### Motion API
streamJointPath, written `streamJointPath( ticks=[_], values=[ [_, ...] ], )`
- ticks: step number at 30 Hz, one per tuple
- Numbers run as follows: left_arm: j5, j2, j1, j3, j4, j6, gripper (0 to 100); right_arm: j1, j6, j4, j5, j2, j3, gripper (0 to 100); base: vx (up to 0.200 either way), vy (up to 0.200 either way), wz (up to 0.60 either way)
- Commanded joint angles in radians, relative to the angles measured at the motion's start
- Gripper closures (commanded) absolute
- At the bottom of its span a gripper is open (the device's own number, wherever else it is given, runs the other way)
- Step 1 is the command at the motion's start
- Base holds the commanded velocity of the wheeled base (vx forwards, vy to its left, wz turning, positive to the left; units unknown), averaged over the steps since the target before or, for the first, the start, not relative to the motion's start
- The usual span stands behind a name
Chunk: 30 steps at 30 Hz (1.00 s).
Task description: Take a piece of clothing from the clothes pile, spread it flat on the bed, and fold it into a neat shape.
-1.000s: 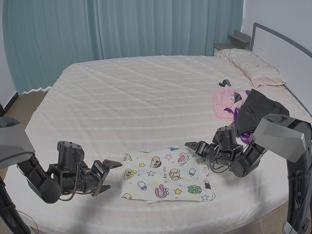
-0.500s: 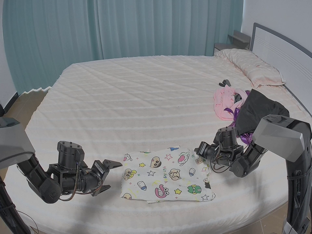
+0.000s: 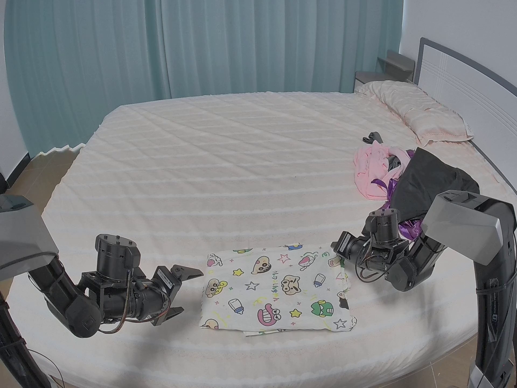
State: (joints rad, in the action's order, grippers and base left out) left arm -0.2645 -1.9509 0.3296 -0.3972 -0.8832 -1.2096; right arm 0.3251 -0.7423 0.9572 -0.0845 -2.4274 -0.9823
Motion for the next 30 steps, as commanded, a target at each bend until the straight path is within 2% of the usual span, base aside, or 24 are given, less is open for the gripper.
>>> streamJointPath(
  ticks=[1,12,13,21,25,27,29,30],
  values=[
    [0.001,-0.002,0.0,0.0,0.0,-0.001,0,-0.006,0.0,0.0,0.0,-0.004,0.001,100,0.0,0.0,0.0],
    [0.001,-0.002,0.0,0.0,0.0,-0.001,0,-0.018,0.0,0.002,0.0,-0.002,-0.001,100,0.0,0.0,0.0],
    [0.001,-0.002,0.0,0.0,0.0,-0.001,0,-0.024,-0.002,0.003,0.0,0.001,-0.002,0,0.0,0.0,0.0],
    [0.004,-0.007,0.0,-0.006,0.0,0.004,0,-0.031,-0.002,0.048,0.003,0.008,0.021,0,0.0,0.0,0.0],
    [0.013,-0.02,-0.001,-0.028,-0.005,0.013,0,-0.038,0.0,0.057,0.002,0.074,0.094,0,0.0,0.0,0.0],
    [0.036,-0.037,-0.001,-0.049,-0.014,0.053,0,-0.032,0.001,0.06,-0.011,0.134,0.198,0,0.0,0.0,0.0],
    [0.045,-0.045,0.0,-0.052,-0.014,0.082,0,-0.028,0.006,0.064,-0.009,0.146,0.231,0,0.0,0.0,0.0],
    [0.056,-0.071,0.003,-0.063,-0.014,0.165,0,-0.011,0.011,0.094,-0.008,0.154,0.303,0,0.0,0.0,0.0]
  ],
)
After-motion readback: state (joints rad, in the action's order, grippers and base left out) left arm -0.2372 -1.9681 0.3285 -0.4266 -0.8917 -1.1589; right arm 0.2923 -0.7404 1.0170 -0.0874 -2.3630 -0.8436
